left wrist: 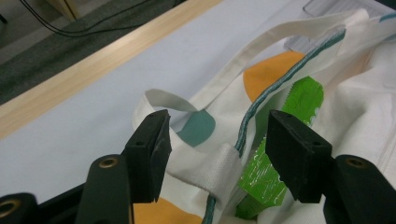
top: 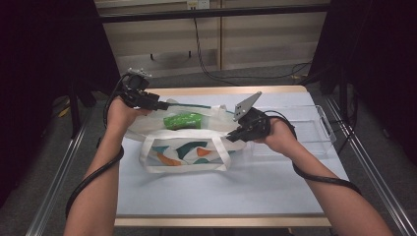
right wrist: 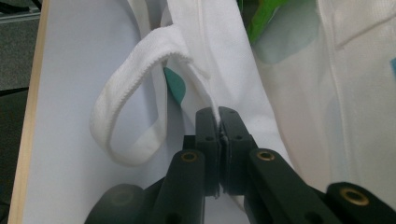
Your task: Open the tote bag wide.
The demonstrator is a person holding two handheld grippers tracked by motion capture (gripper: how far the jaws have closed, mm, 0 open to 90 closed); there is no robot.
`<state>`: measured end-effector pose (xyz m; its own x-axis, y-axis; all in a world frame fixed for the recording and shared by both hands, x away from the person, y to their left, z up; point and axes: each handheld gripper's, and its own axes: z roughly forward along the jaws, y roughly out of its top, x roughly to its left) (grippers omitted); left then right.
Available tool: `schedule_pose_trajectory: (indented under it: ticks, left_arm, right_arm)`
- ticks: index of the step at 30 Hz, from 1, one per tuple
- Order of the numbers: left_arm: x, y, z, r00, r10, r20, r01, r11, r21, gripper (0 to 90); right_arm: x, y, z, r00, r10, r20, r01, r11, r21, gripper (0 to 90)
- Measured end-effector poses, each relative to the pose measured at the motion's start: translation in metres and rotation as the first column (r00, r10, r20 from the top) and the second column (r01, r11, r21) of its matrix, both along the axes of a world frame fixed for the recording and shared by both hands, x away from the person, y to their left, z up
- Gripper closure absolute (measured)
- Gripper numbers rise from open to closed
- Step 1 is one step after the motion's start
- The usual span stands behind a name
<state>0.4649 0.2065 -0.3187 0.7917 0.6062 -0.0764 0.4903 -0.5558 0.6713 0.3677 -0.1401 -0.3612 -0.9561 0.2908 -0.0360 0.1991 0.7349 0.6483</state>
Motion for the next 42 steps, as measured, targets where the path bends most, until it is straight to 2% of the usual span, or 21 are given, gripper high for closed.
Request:
schedule_pose_trajectory:
  ticks: [4,6,7,9,12,13,14,16,21,23,27,28,30,32,33,35,36,38,39,41,42]
  left_arm:
    - [0.001,-0.005,-0.008,0.9993,-0.017,-0.032,0.017,0.9998,0.008,49.3]
    - [0.002,-0.005,-0.009,0.9979,-0.044,-0.048,0.046,0.9987,0.022,60.5]
    - [0.002,-0.005,-0.009,0.9979,-0.04,-0.052,0.041,0.9989,0.022,60.5]
    - [0.002,-0.004,-0.009,0.996,-0.05,-0.074,0.051,0.9987,0.005,75.5]
    - [0.002,-0.005,-0.01,0.9954,-0.039,-0.087,0.039,0.9992,0.002,82.5]
    - [0.002,-0.005,-0.009,0.9957,-0.036,-0.085,0.037,0.9993,0.004,82.9]
    - [0.004,-0.003,-0.007,0.9946,-0.063,-0.082,0.066,0.9974,0.03,82.9]
    - [0.002,-0.007,-0.005,0.9974,-0.018,-0.069,0.018,0.9998,-0.003,83.0]
    - [0.006,-0.009,-0.001,0.9991,0.002,-0.043,-0.001,0.9999,0.012,83.0]
    - [0.007,-0.012,-0.002,0.9986,0.031,-0.043,-0.031,0.9995,-0.001,83.0]
    - [0.012,-0.014,-0.005,0.9985,0.041,-0.037,-0.04,0.9991,0.015,82.8]
    - [0.014,-0.012,-0.005,0.999,0.025,-0.037,-0.024,0.9988,0.043,82.8]
    - [0.014,-0.014,-0.008,0.9982,0.053,-0.028,-0.053,0.9984,0.021,82.7]
    - [0.016,-0.014,-0.009,0.999,0.044,-0.011,-0.044,0.9981,0.043,82.6]
    - [0.016,-0.015,-0.01,0.9978,0.062,-0.023,-0.061,0.9979,0.021,82.5]
    - [0.018,-0.015,-0.012,0.9983,0.054,-0.02,-0.054,0.9978,0.038,82.4]
    - [0.017,-0.017,-0.014,0.9968,0.075,-0.026,-0.075,0.9971,0.016,82.5]
    - [0.018,-0.015,-0.013,0.9981,0.056,-0.028,-0.055,0.9979,0.034,82.5]
    - [0.017,-0.015,-0.013,0.998,0.061,-0.015,-0.061,0.9977,0.03,82.5]
    - [0.015,-0.016,-0.01,0.9982,0.057,-0.019,-0.056,0.9981,0.025,82.6]
    - [0.015,-0.016,-0.008,0.9994,0.032,-0.012,-0.032,0.9983,0.049,82.6]
  right_arm:
    - [0.0,-0.001,0.0,1.0,-0.002,0.001,0.001,1.0,0.004,87.6]
    - [0.0,-0.001,-0.001,1.0,-0.005,0.0,0.005,0.9999,0.01,87.6]
    - [0.0,-0.001,-0.001,1.0,-0.005,0.0,0.005,0.9999,0.01,87.6]
    - [0.0,-0.001,-0.001,1.0,-0.008,0.001,0.008,0.9999,0.008,87.6]
    - [0.0,-0.001,-0.001,1.0,-0.009,0.001,0.009,0.9999,0.011,87.6]
    - [0.0,-0.001,-0.001,1.0,-0.005,0.001,0.005,0.9999,0.012,87.5]
    - [0.0,-0.001,-0.001,1.0,-0.005,0.001,0.005,0.9999,0.012,87.5]
    - [-0.001,-0.001,-0.002,0.9999,-0.004,-0.01,0.004,0.9999,0.01,87.5]
    - [-0.004,-0.002,-0.003,0.9997,0.02,-0.01,-0.02,0.9998,0.006,87.5]
    - [-0.004,-0.003,-0.003,0.9997,0.021,-0.013,-0.021,0.9998,0.007,87.5]
    - [-0.004,-0.003,-0.006,0.9994,0.026,-0.022,-0.026,0.9997,0.001,87.6]
    - [-0.004,-0.003,-0.007,0.9993,0.026,-0.027,-0.026,0.9997,-0.001,87.6]
    - [-0.004,-0.004,-0.009,0.9991,0.028,-0.032,-0.029,0.9996,-0.003,87.6]
    - [-0.004,-0.004,-0.01,0.9989,0.029,-0.038,-0.03,0.9996,-0.002,87.6]
    - [-0.004,-0.004,-0.011,0.9988,0.028,-0.04,-0.028,0.9996,0.0,87.6]
    - [-0.004,-0.004,-0.012,0.9989,0.028,-0.038,-0.028,0.9996,-0.001,87.6]
    - [-0.004,-0.005,-0.013,0.9988,0.027,-0.042,-0.027,0.9996,-0.002,87.6]
    - [-0.003,-0.005,-0.013,0.9986,0.028,-0.044,-0.028,0.9996,-0.001,87.6]
    - [-0.003,-0.005,-0.013,0.9986,0.028,-0.044,-0.028,0.9996,0.0,87.6]
    - [-0.003,-0.005,-0.013,0.9989,0.024,-0.04,-0.023,0.9997,0.002,87.6]
    - [-0.003,-0.005,-0.012,0.9991,0.024,-0.036,-0.024,0.9997,0.001,87.7]
